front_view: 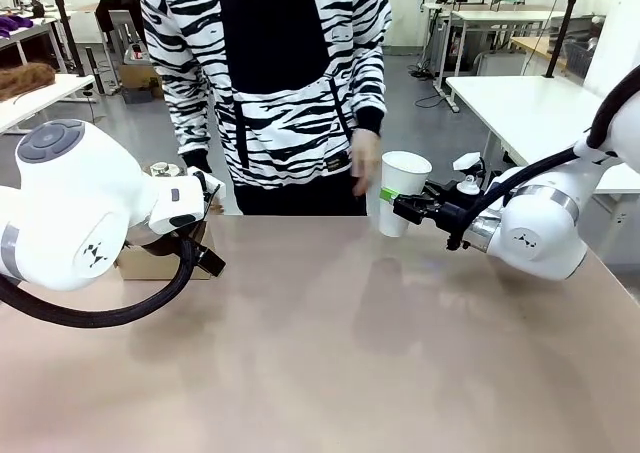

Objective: Pour a drink into a cup and package it in a carrier.
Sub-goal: When a person places the Paper Cup Lid on the 600 ml Paper Cup , lift the 600 ml Paper Cup.

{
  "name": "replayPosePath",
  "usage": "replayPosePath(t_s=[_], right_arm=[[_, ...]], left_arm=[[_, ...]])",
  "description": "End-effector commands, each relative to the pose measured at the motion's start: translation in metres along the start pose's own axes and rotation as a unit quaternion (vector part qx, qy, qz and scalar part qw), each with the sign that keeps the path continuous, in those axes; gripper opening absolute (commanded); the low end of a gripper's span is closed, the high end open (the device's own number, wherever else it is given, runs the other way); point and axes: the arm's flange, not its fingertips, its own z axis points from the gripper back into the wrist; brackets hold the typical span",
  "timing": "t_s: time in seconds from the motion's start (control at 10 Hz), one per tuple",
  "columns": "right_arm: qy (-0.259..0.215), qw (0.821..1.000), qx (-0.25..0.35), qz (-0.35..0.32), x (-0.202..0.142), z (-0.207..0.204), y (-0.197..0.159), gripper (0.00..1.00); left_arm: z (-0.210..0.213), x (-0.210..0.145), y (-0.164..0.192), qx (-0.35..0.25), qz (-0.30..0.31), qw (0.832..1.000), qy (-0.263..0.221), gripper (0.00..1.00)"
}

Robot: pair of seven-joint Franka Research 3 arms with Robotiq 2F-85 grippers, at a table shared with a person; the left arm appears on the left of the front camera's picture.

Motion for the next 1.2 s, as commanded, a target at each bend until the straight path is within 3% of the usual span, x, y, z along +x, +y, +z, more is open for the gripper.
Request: replayPosePath(t_s=[0.0, 1.1], right_arm=[[-0.003, 1.000, 0.002, 0.004, 0.0042, -0.0013, 0.0015, 0.66], [-0.003, 1.000, 0.002, 0.004, 0.0042, -0.0013, 0.0015, 0.66]], left_arm=[[0.0003, 0.0000, -0.0001, -0.001, 0.000, 1.000, -0.001, 1.00], [0.0003, 0.0000, -0.0001, -0.001, 0.000, 1.000, -0.001, 1.00]])
